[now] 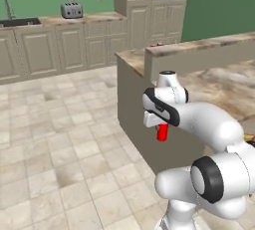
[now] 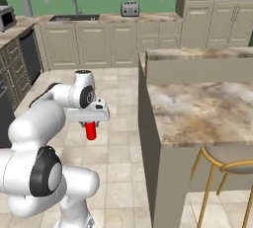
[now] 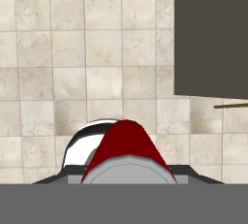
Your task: Four empty soda cans are scattered around the kitchen. Gather all the cans and cluster them next to the stove for recycling.
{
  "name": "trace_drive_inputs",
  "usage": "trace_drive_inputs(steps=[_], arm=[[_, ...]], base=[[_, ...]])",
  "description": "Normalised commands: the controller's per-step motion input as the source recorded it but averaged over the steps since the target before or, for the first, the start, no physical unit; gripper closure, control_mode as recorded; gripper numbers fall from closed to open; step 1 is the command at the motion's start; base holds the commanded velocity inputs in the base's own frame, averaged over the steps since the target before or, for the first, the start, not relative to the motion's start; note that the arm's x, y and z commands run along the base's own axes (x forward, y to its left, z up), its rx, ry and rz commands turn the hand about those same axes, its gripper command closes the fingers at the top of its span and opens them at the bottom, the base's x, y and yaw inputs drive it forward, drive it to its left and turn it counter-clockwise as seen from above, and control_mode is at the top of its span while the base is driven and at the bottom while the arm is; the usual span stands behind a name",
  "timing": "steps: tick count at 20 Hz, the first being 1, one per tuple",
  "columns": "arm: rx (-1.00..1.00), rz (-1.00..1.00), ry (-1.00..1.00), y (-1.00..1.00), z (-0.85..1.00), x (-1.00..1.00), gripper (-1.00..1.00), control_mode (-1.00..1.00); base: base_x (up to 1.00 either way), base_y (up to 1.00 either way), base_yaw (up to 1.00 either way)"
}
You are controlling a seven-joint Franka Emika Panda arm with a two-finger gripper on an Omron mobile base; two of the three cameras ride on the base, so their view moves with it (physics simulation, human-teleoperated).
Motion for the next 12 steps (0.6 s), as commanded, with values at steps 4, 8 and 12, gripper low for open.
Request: trace_drive_inputs(steps=[4,8,12], arm=[[0.0,0.0,0.0,0.0,0.0,0.0,1.0,1.0],[0.0,0.0,0.0,0.0,0.0,0.0,1.0,1.0],[0.0,0.0,0.0,0.0,0.0,0.0,1.0,1.0]], base=[[0.56,0.5,-0.11],[0.57,0.52,-0.08],[0.6,0.5,-0.04]])
